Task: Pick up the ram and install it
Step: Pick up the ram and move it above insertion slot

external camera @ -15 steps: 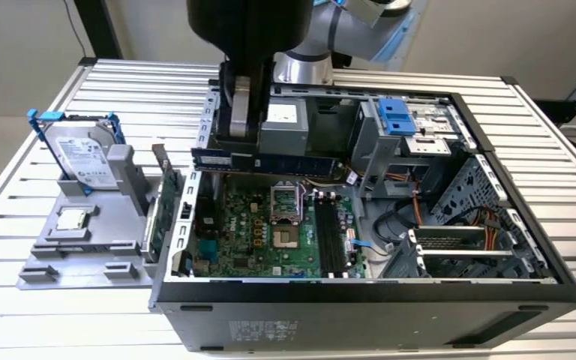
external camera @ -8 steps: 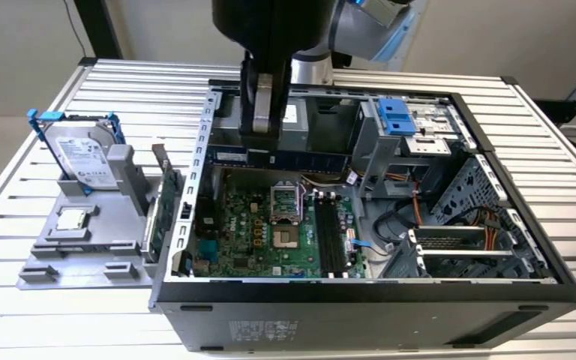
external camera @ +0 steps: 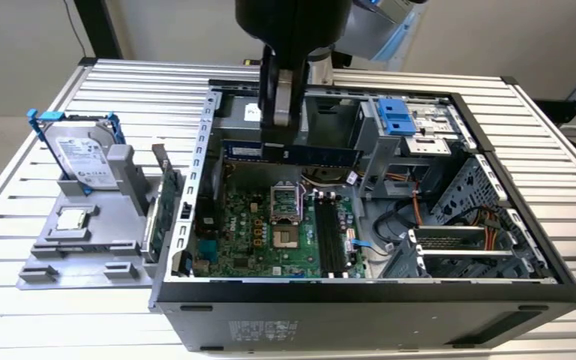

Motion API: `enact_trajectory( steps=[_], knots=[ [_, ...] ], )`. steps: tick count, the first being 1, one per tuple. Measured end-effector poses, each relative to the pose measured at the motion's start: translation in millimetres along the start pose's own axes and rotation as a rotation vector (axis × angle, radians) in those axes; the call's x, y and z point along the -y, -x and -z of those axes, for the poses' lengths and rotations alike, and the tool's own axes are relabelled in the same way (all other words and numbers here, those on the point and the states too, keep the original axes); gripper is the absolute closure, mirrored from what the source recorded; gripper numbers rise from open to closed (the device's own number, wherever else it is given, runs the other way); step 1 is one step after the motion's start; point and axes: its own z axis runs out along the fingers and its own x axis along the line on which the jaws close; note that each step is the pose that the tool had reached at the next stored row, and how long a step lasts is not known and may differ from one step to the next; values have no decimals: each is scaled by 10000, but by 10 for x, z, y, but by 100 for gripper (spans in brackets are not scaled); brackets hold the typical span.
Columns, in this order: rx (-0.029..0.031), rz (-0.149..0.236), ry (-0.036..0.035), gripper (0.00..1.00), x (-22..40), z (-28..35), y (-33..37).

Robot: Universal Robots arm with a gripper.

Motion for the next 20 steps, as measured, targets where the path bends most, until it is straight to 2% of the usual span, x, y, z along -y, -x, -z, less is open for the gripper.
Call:
enact_trajectory(
  steps=[20],
  knots=[
    [20, 1, 1, 100, 517, -113, 234]
  ],
)
